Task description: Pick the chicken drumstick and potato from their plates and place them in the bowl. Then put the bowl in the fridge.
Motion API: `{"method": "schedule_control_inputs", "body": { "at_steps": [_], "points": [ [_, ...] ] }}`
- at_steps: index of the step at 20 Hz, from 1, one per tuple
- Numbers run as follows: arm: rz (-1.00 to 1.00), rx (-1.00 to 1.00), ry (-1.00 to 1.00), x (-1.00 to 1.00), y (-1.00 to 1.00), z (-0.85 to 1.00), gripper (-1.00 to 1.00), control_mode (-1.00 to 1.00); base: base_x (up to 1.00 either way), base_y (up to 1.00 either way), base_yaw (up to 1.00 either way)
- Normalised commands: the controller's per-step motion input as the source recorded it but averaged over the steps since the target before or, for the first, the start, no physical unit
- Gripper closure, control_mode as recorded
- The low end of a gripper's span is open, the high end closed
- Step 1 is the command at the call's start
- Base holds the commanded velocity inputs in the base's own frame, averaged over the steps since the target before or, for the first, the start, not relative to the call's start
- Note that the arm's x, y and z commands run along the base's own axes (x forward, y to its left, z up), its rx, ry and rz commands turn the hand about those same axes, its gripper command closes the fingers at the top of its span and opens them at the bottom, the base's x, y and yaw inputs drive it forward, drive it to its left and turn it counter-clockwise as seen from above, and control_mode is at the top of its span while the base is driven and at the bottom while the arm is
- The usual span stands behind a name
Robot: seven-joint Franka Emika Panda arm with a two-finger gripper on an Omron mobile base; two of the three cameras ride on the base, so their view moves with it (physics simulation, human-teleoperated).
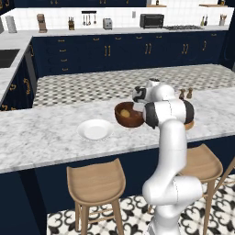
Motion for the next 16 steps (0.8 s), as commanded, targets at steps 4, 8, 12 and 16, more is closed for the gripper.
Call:
{"method": "schedule_control_inputs", "body": {
  "at_steps": [4, 8, 12, 16],
  "points": [
    [0.0, 0.0, -0.05, -0.32, 0.0, -0.35, 1.0, -1.0, 0.0, 0.0, 0.0],
    [-0.02, 0.06, -0.12, -0.59, 0.0, -0.07, 1.0, -1.0, 0.0, 0.0, 0.0],
    [-0.03, 0.12, -0.01, -0.84, 0.0, 0.0, 1.0, -1.0, 0.0, 0.0, 0.0],
    [-0.06, 0.08, -0.13, -0.95, 0.0, 0.58, 1.0, -1.0, 0.0, 0.0, 0.0]
  ]
}}
